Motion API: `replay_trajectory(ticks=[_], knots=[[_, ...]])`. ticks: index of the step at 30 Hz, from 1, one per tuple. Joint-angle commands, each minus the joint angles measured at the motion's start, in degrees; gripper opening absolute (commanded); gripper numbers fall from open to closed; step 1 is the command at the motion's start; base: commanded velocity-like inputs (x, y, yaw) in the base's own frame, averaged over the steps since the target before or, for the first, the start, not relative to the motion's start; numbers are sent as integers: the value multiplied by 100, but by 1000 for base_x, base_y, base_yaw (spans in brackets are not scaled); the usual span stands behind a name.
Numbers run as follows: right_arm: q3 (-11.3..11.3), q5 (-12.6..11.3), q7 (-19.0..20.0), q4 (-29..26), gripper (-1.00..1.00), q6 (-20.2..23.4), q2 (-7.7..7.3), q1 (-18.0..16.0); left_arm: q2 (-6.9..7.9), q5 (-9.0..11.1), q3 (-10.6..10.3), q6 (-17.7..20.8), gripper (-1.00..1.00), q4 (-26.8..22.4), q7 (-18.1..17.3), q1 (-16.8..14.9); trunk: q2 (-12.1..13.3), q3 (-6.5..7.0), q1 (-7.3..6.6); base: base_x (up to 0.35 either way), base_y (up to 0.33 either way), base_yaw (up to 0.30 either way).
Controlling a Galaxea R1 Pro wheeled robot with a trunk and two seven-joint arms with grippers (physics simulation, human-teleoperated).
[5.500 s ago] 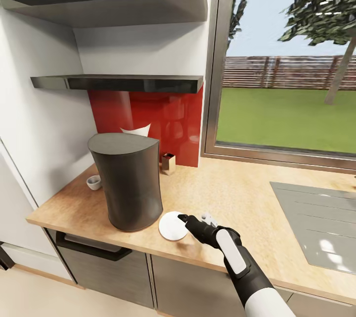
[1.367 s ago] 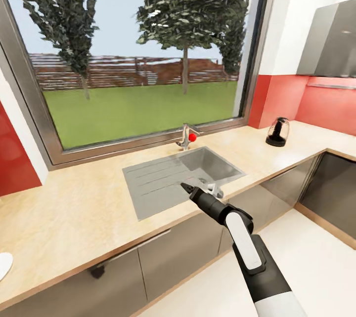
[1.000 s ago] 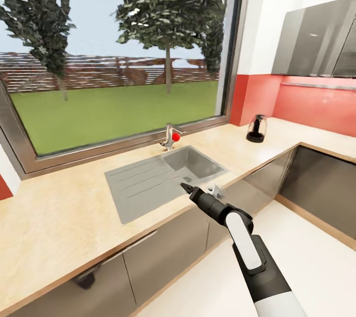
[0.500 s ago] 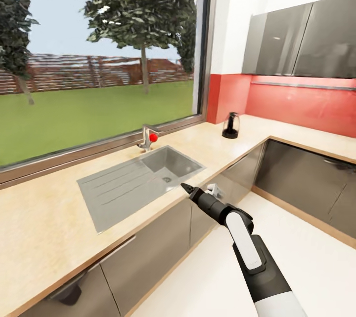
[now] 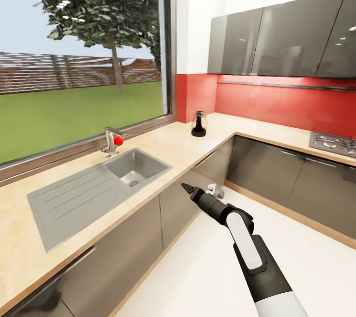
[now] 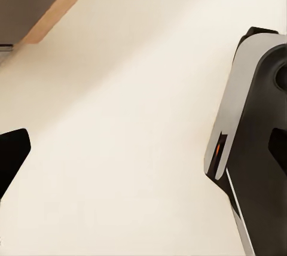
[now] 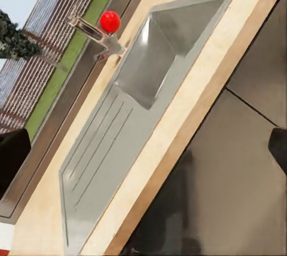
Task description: Set up a coffee station on the kitchen countertop: keep the coffee maker on the countertop, move the bottle of coffee from the kitchen shelf to the counter next to the coffee maker, place a paper coffee filter on top of the coffee maker, put the saucer next to the coffee maker with the coffee cup on the saucer, and place the electric kettle next to the coffee maker.
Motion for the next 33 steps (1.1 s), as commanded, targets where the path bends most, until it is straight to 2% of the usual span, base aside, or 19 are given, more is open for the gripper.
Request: replay_trajectory(ticks=[1,9,14,27,31,32,33], knots=[[3,-61,-58,-6,100,13,-1,-5,-3,-35,22,-5,100,-12,7,3,-12,-12,3,-109,-271,-300],[-8,-64,-58,1,100,13,-13,-5,-3,-35,24,-5,100,-12,13,3,-12,-12,3,-215,-210,-300],[-11,-70,-58,-4,100,13,-165,-5,2,-39,20,-5,100,-12,11,3,-12,-12,3,-220,-116,-300],[-28,-73,-58,7,100,13,-211,-4,-3,-34,27,-14,100,-20,8,3,-12,-12,3,-14,-7,-300],[-226,-71,-65,244,100,11,-330,1,-3,-28,22,-16,100,-28,7,3,-12,-12,3,0,0,-300],[-348,-69,-65,461,100,7,-407,2,-4,-27,21,-19,100,-29,7,3,-12,-12,3,0,0,-300],[-582,-61,-66,649,100,6,-534,3,-8,-26,21,-21,100,-34,3,3,-12,-12,3,0,0,-300]])
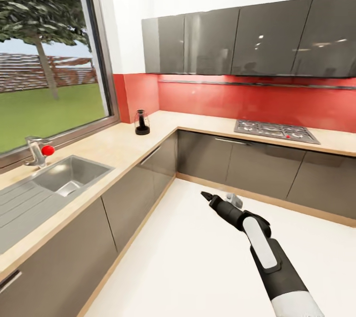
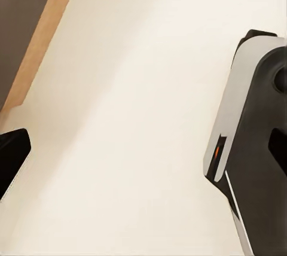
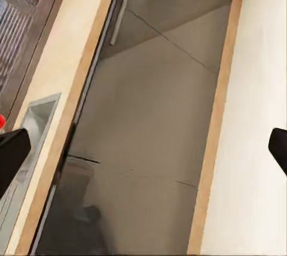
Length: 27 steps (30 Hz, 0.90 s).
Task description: Set up a coffee station on the kitchen countertop: keep the coffee maker on the countertop, move the bottle of coffee from the kitchen shelf to the counter next to the coffee maker, place a paper coffee filter on top of the coffee maker, put the saucer next to the coffee maker with the coffee cup on the saucer, and place the electric kettle next to the coffee maker.
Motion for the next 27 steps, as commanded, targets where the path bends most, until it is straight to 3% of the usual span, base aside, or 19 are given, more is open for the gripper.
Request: replay_trajectory(ticks=[1,4,6,8,9,11,13,15,19,22,25,27], knots=[[-165,-68,-58,84,100,10,-94,-5,-4,-35,21,-8,100,-14,3,1,-13,-11,3,0,0,-300],[-458,21,-59,510,100,13,-350,-5,-6,-35,21,-8,100,-26,-14,1,-13,-11,3,0,0,-300],[-499,383,-53,1311,100,-26,-449,-5,-31,-35,23,-9,100,-30,-21,1,-13,-11,3,0,0,-300],[-443,1068,-46,2147,100,-296,-465,-5,-70,-35,23,-9,100,-31,-24,1,-13,-11,3,0,0,-300],[-335,1899,-31,2993,100,-971,-455,-5,-106,-35,22,-9,100,-32,-24,1,-13,-11,3,0,0,-300],[-230,2595,1,3783,100,-1807,-437,-5,-155,-35,21,-9,100,-39,-25,1,-13,-11,3,0,0,-297],[-132,3123,36,4741,100,-2593,-393,-5,-209,-35,17,-9,100,-46,-27,1,-13,-11,3,0,0,-276],[-17,3404,63,5446,100,-2878,-365,-5,-242,-36,14,-9,100,-48,-26,1,-13,-11,3,0,0,-219],[234,3914,79,6604,100,-3049,-289,9,-275,-77,17,-9,100,-39,-26,1,-13,-11,3,0,0,-136],[280,4281,75,6786,100,-3065,-228,193,-318,-283,22,-225,100,-10,-25,1,-13,-11,3,0,0,-28],[291,4421,75,6823,100,-3067,-198,249,-336,-418,28,-589,100,7,-31,1,-13,-11,3,0,0,-7],[296,4448,78,6821,100,-3067,-59,262,-339,-440,29,-686,100,-8,-33,1,-13,-11,3,0,0,-1]])
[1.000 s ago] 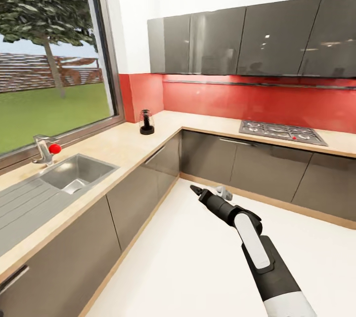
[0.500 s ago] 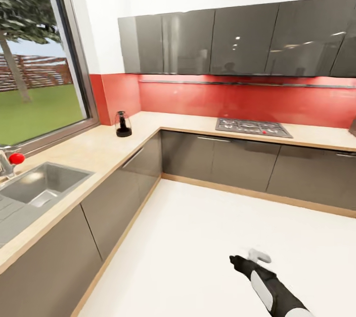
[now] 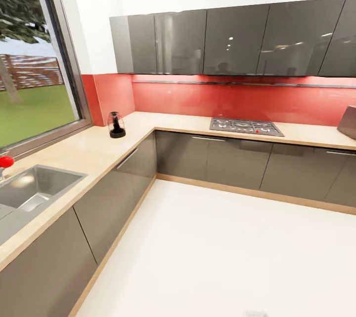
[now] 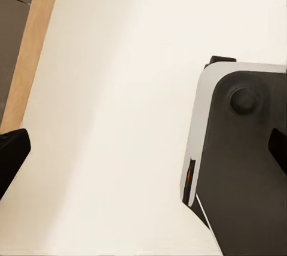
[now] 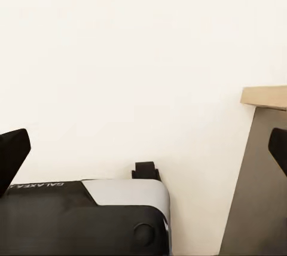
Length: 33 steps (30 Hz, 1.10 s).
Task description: Set up a coffee station on the kitchen countertop: keep the coffee maker on the countertop, move the bottle of coffee from the kitchen shelf to the counter next to the coffee maker, place a paper coffee filter on top of the coffee maker, put the saucer next to the coffee maker with the coffee cup on the saucer, and place the electric kettle next to the coffee maker.
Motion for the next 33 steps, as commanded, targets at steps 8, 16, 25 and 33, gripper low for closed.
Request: replay_trajectory(ticks=[8,16,25,33], knots=[[44,-49,-22,-5,100,7,168,3,-5,-33,62,-90,100,-38,24,-9,-11,-11,3,0,0,0],[40,-55,-26,5,100,8,157,5,-27,-24,74,-84,100,-13,27,-8,-11,-11,3,210,0,0],[43,-48,-34,7,100,9,160,12,-33,-24,74,-84,100,-36,27,-9,-11,-11,3,335,0,0],[43,-46,-27,7,100,9,155,12,-110,-25,69,-84,100,-40,19,-8,-11,-11,3,337,0,0]])
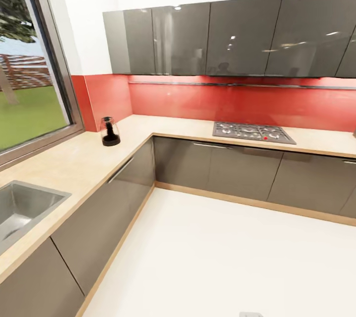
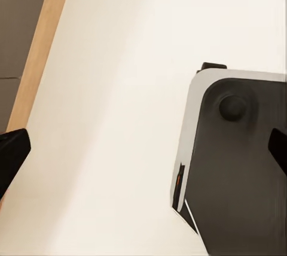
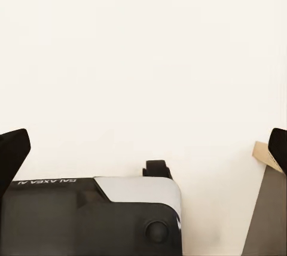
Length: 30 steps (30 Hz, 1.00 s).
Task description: Set up a coffee station on the kitchen countertop: keep the coffee maker on the countertop, move the bottle of coffee from the kitchen shelf to the counter next to the coffee maker, place a paper coffee filter on top of the coffee maker, put the saucer next to the coffee maker with the coffee cup on the saucer, and place the electric kettle next to the coffee maker.
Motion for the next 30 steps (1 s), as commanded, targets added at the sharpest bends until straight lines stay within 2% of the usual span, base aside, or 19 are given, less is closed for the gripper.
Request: replay_trajectory(ticks=[1,30], knots=[[50,-60,-21,-6,100,17,2,-3,-5,-60,27,-12,100,-7,10,0,-11,-11,7,337,0,0],[41,-59,-29,-6,100,17,-10,-3,-21,-59,51,-21,100,10,18,0,-11,-11,7,338,-101,0]])
